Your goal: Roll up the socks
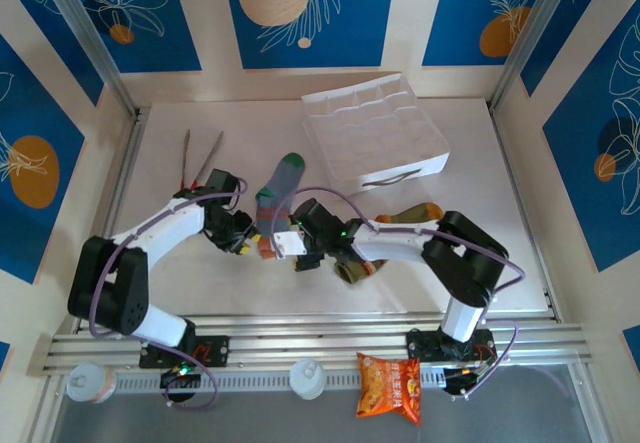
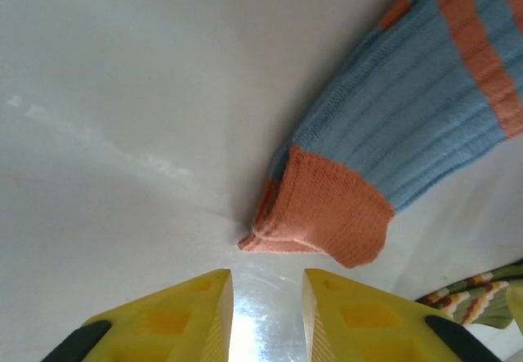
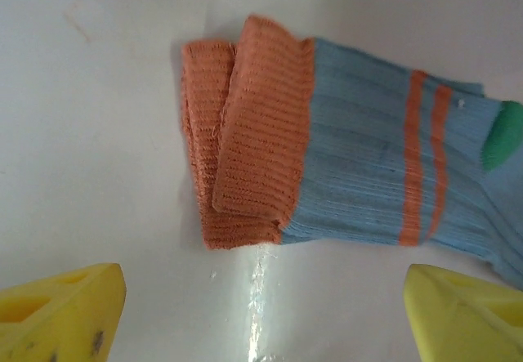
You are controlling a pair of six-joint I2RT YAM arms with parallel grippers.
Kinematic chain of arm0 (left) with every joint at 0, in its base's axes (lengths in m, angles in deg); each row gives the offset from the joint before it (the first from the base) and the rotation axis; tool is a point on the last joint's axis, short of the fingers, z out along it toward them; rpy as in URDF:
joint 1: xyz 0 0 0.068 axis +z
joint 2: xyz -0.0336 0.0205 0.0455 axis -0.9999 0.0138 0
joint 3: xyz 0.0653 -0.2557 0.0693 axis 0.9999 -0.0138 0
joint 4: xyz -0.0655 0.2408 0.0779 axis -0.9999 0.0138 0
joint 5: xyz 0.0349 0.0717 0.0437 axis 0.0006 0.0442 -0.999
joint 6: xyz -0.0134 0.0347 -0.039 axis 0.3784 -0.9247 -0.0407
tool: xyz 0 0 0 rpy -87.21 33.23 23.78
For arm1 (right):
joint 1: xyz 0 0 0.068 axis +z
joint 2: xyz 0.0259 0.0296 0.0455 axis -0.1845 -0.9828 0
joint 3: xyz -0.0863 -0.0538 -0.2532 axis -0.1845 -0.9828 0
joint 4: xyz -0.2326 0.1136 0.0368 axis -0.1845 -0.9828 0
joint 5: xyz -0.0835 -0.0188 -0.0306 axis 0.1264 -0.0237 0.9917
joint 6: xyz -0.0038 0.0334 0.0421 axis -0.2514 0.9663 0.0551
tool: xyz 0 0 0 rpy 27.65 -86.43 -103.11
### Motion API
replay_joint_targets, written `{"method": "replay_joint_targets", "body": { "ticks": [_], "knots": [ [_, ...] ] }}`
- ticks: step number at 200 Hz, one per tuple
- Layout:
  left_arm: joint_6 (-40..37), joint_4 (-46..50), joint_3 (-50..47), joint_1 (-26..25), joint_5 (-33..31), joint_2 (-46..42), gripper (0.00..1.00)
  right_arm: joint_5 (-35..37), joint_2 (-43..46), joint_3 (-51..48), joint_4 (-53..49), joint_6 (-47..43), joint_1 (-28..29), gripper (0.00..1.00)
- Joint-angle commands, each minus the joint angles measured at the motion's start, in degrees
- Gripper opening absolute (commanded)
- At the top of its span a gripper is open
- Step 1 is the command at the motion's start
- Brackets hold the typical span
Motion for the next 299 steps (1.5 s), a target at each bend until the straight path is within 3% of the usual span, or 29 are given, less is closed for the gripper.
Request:
{"method": "replay_joint_targets", "body": {
  "ticks": [1,33,76,108,136,167,226,279,299],
  "knots": [
    [0.5,-1.5,2.0,-0.3,2.1,2.5,0.27,0.8,-1.9,3.2,3.7,-3.0,0.1,0.87],
    [-0.1,-2.0,3.0,-0.3,3.0,5.3,0.25,0.6,-5.4,6.2,2.5,-2.2,0.4,0.76],
    [-1.3,0.2,3.6,0.2,1.6,4.9,0.23,0.3,-7.1,7.1,0.0,1.2,1.3,0.47],
    [-3.0,4.0,5.4,1.6,-1.9,1.5,0.24,0.9,-6.4,5.7,-0.4,4.2,2.0,0.45],
    [-4.6,7.2,6.4,2.3,-3.4,0.2,0.25,-0.7,-4.7,4.5,-2.1,5.4,2.3,0.53],
    [-4.0,8.4,5.3,2.5,-4.4,-3.3,0.25,-2.1,-5.9,5.2,-4.1,6.7,1.8,0.52],
    [-4.2,12.5,3.6,2.7,-5.5,-11.7,0.25,-0.5,-11.9,11.9,-9.1,13.7,1.6,0.3],
    [-4.0,14.0,1.2,4.2,-4.8,-17.0,0.26,-3.4,-12.1,16.3,-17.7,23.5,2.9,0.0],
    [-4.7,14.4,0.5,4.9,-4.2,-17.3,0.27,-6.1,-11.2,17.5,-21.4,29.4,3.6,0.0]
  ]
}}
